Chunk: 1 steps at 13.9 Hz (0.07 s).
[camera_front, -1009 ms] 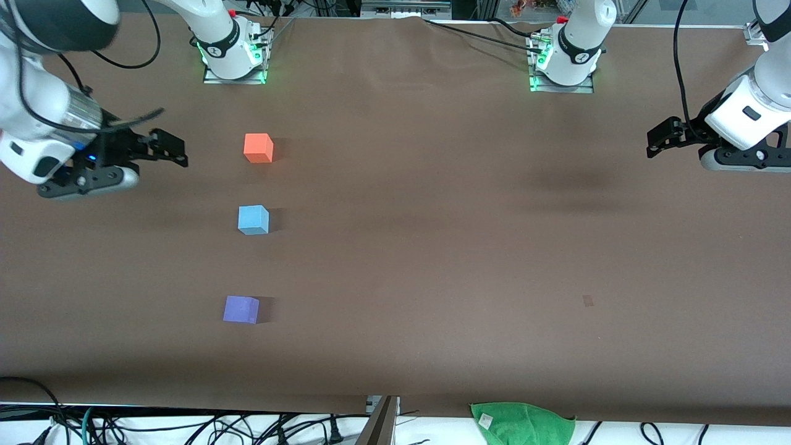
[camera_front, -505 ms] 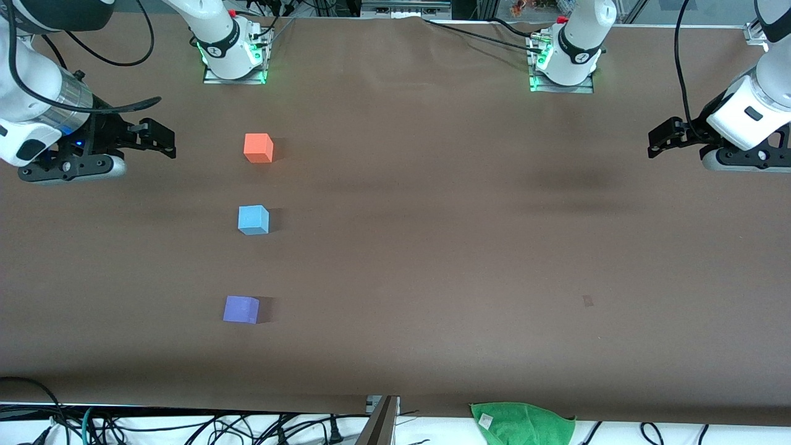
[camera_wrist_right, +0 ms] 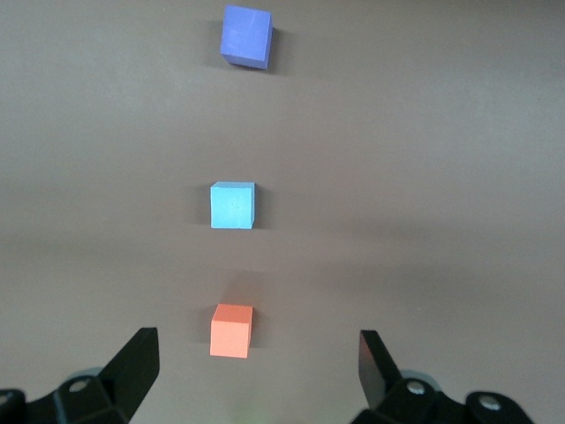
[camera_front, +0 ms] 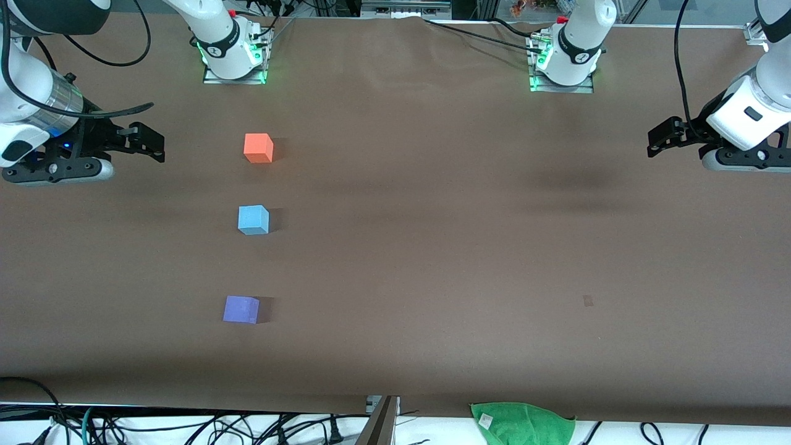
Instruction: Place blue block between orange and purple blocks
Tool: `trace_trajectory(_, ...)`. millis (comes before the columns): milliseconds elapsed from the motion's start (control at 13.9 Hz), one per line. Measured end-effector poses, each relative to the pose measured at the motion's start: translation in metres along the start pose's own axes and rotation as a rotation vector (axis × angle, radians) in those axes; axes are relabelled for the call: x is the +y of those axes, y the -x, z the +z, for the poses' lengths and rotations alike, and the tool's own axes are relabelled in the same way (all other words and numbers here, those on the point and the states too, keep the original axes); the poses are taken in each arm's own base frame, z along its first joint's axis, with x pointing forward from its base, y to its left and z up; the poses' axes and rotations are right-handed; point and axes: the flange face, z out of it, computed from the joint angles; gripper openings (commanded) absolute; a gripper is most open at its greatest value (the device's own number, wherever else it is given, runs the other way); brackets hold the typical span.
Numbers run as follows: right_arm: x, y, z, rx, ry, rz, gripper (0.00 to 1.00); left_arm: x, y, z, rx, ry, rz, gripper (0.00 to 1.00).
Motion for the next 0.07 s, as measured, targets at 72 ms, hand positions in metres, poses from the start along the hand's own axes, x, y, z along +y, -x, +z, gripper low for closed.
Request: trace_trajectory(72,-0.0004,-0.0002,-0.0019,0.005,0.0,-0.001,1.0,0.0001,0.0,0.0,0.0,0.001,0.0,1.0)
